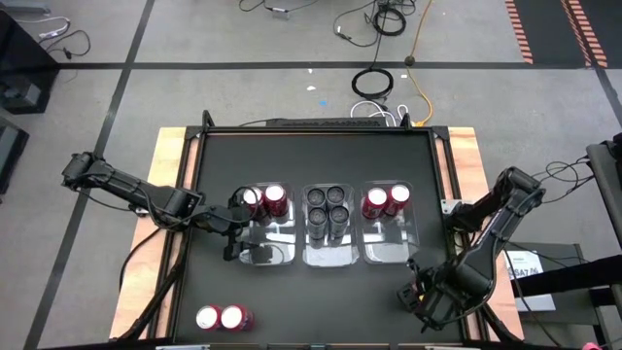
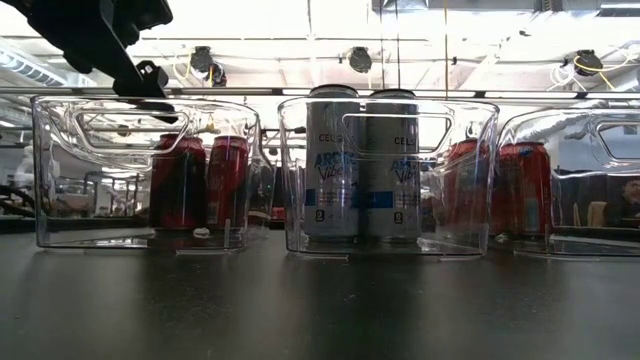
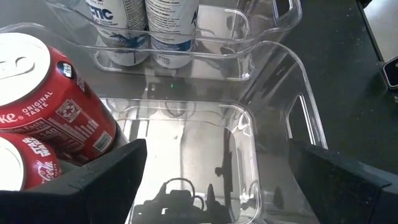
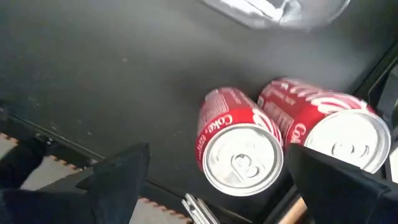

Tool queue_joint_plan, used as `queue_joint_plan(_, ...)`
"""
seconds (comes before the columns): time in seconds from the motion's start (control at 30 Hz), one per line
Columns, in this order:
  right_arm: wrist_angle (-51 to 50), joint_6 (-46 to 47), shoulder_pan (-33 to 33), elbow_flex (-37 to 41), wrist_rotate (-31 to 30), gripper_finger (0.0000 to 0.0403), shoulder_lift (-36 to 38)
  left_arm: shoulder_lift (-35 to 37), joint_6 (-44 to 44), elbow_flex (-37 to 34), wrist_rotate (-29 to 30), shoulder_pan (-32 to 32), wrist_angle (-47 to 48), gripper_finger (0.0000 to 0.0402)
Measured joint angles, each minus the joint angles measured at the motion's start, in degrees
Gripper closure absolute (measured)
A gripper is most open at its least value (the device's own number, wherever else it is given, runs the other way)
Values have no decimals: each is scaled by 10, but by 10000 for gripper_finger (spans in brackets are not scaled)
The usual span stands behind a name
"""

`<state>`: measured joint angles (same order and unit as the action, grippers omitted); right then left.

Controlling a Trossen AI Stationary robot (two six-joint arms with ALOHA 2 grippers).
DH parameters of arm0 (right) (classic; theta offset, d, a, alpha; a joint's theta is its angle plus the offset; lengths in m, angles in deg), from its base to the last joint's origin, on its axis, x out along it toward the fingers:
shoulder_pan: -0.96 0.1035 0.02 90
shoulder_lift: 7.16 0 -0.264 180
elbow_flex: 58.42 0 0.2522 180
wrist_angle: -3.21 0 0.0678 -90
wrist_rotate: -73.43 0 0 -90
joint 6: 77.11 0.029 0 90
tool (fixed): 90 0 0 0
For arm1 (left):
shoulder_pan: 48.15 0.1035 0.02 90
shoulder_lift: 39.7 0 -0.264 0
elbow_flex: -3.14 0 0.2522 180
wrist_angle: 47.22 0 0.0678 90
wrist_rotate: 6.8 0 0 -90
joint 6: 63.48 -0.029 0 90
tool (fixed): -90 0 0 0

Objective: Sort soda cans
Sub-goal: Put the left red soda can into the left transparent bin

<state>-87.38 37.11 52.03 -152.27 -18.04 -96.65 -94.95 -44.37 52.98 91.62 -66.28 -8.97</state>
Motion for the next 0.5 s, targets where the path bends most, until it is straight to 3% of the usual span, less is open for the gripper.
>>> queue_joint_plan(0.5,21,-192,0,8,18,35,-33,0,0,0,0,0,0,9)
